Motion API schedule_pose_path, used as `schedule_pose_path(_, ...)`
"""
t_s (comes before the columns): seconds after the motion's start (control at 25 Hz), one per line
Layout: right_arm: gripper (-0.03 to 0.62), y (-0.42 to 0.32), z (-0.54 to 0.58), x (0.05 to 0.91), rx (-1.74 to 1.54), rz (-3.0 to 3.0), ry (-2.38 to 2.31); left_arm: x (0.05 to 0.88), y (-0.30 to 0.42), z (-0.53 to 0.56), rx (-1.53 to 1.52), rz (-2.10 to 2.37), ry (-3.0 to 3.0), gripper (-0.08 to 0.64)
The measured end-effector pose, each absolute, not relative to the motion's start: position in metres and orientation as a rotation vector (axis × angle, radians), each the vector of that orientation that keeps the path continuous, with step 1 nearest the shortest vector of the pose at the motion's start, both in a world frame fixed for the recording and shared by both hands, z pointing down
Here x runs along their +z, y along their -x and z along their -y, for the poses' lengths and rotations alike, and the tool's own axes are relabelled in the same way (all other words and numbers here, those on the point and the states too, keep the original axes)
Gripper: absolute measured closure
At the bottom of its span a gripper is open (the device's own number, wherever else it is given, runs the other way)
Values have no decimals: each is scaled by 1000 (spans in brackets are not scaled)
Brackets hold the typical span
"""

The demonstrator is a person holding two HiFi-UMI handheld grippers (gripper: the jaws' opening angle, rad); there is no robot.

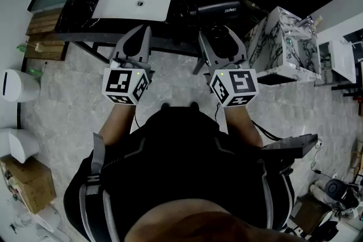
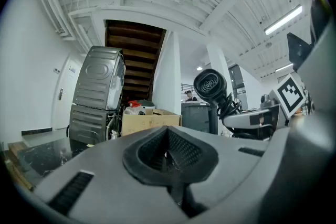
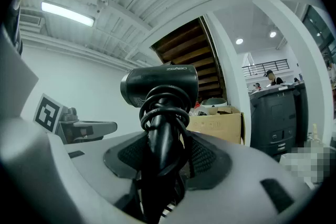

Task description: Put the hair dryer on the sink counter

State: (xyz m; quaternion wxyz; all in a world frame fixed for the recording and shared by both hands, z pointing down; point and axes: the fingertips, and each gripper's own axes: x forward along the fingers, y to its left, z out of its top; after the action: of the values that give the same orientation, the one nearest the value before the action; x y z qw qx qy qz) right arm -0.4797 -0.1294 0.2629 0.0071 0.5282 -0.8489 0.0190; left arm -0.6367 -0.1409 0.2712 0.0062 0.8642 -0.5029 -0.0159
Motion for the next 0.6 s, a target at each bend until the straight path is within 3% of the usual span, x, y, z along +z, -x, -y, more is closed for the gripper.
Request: schedule_pose_path(0.6, 368, 493, 122, 255, 37, 2632, -1692, 271, 651, 134, -44, 1531, -2723, 558)
